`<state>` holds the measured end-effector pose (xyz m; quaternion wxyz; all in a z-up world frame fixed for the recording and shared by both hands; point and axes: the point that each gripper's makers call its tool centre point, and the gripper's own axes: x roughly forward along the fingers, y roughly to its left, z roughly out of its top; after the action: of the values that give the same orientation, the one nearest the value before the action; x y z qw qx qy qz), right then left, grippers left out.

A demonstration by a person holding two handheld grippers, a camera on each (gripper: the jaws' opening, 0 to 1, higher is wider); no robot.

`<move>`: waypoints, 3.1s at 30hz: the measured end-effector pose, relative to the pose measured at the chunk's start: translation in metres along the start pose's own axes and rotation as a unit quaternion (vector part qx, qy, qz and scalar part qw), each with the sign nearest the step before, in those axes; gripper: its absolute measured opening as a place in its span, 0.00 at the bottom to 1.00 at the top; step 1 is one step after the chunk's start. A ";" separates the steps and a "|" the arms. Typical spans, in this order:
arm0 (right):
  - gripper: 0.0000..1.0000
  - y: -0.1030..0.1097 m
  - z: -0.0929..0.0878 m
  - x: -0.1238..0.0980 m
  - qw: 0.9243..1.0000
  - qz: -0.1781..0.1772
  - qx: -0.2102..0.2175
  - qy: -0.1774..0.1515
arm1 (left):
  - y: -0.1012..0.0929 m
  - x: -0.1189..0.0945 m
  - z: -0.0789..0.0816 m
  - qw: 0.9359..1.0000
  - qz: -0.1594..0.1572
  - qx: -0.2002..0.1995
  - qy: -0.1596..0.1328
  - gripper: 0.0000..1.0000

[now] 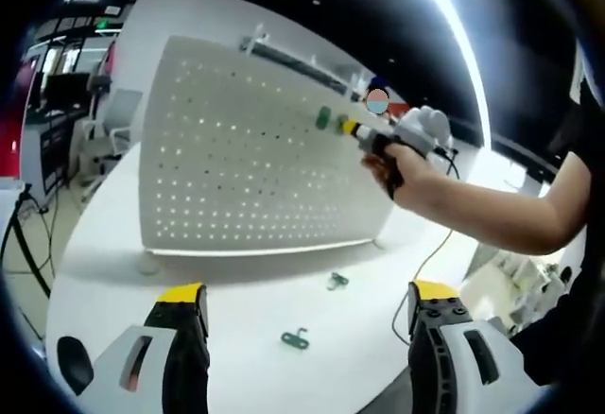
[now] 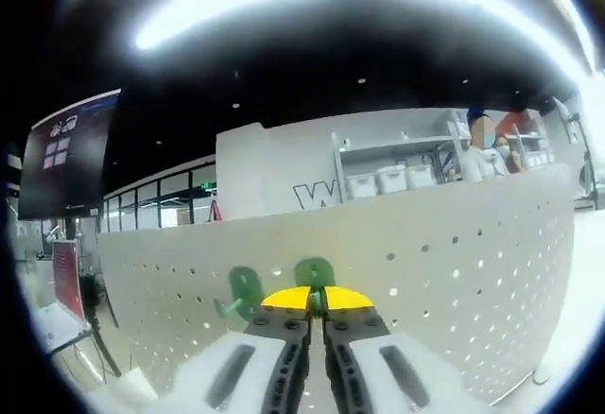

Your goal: Insert the hook assembly into the mounting plate slot until the hook locks in place.

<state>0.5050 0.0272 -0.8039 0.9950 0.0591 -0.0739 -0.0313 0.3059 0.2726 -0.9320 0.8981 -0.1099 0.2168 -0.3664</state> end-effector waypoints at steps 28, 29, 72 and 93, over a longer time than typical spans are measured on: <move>0.15 -0.004 0.043 -0.026 1.000 0.014 -0.022 -0.005 | -0.004 -0.010 -0.010 0.999 0.013 0.029 0.036 0.92; 0.16 -0.005 0.047 -0.029 1.000 0.017 -0.025 -0.007 | -0.004 -0.010 -0.012 0.999 0.015 0.030 0.041 0.92; 0.16 0.012 -0.132 -0.238 0.948 0.160 -0.094 0.259 | -0.014 -0.029 -0.071 0.993 0.035 0.048 0.104 0.89; 0.16 0.078 -0.202 -0.272 0.903 0.247 -0.058 0.346 | -0.003 -0.037 -0.081 0.992 0.046 0.027 0.111 0.88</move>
<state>0.2707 0.1462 -1.0313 0.9355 -0.0121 0.2649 0.2335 0.2420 0.2935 -0.9902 0.8870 -0.0342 0.3105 -0.3400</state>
